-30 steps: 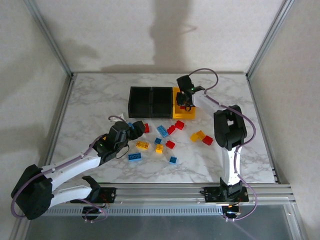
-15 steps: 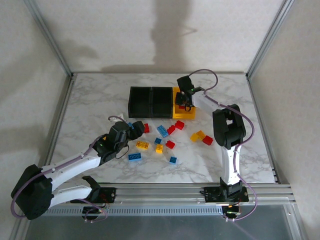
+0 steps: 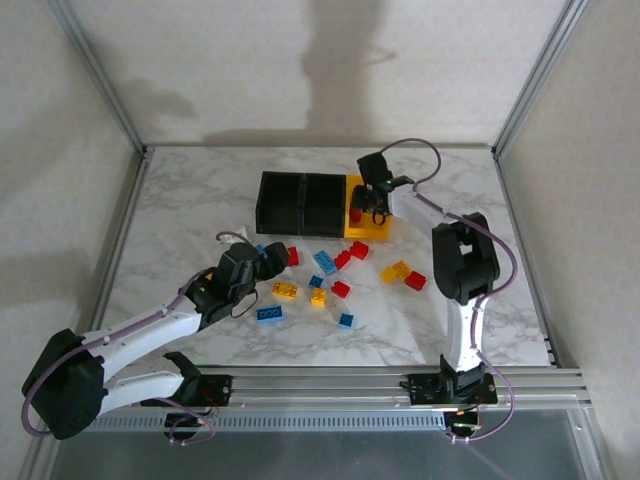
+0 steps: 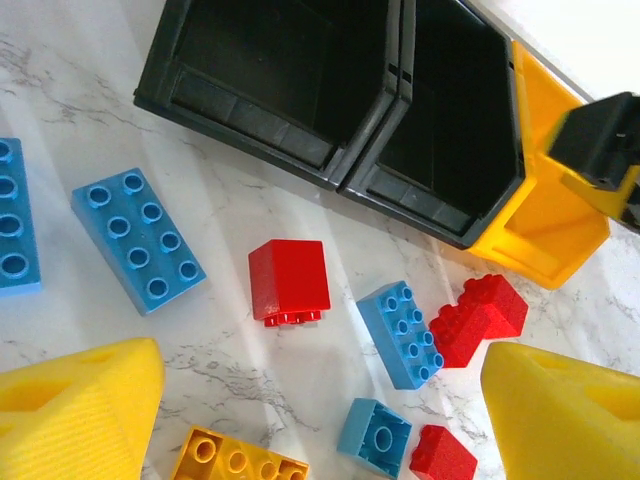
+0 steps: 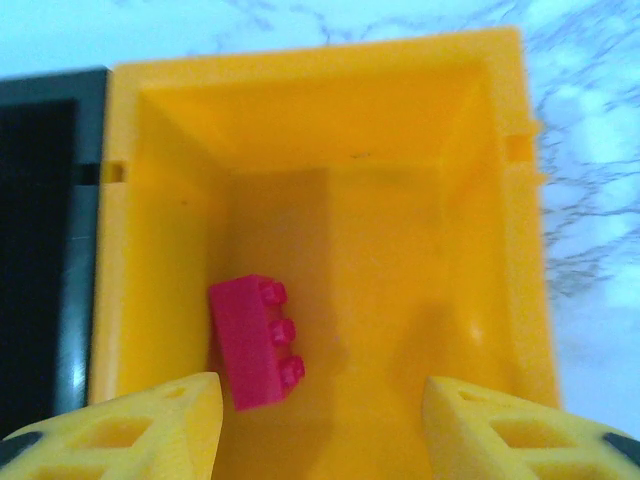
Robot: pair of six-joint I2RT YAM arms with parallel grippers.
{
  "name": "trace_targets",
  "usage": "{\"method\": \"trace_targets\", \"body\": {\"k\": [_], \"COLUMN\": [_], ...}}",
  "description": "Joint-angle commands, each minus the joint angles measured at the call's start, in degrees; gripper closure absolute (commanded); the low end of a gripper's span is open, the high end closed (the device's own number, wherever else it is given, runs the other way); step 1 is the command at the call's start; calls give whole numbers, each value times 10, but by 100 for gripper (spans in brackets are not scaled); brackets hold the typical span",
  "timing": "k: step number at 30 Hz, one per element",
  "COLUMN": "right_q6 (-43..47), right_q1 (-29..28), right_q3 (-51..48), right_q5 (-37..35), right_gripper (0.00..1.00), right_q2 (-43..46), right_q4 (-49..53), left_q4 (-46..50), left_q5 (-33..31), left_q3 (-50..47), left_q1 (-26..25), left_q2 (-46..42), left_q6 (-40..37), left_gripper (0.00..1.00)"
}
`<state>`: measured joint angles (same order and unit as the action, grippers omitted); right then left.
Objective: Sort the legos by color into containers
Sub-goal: Pick up the lego from the center of the table.
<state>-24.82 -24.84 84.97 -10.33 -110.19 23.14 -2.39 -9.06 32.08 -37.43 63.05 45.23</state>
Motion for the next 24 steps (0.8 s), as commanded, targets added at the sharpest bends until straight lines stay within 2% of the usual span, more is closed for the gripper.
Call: {"method": "trace_targets", "body": {"k": [1, 6, 10, 16, 19, 24], "right_q6": [4, 23, 29, 30, 28, 17], "right_q1": [-4, -7, -8, -15, -28, -60], "right_q3": [-40, -98, -124, -197, -233, -289], "right_q5": [2, 22, 31, 81, 99, 116], "right_gripper": [44, 37, 38, 38, 39, 39], "right_q2": [81, 156, 196, 271, 302, 344], "right_q4": [-30, -48, -45, -71, -79, -98], "left_q4": [32, 89, 96, 117, 133, 183], "left_q5": [-15, -29, -21, -18, -16, -37], "left_q3": [29, 66, 83, 110, 123, 143], "left_q1": [-3, 5, 6, 8, 9, 19], "left_q2": [7, 45, 69, 106, 125, 168], "left_q6": [6, 19, 17, 7, 2, 18], "left_gripper": [18, 18, 18, 22, 28, 29]}}
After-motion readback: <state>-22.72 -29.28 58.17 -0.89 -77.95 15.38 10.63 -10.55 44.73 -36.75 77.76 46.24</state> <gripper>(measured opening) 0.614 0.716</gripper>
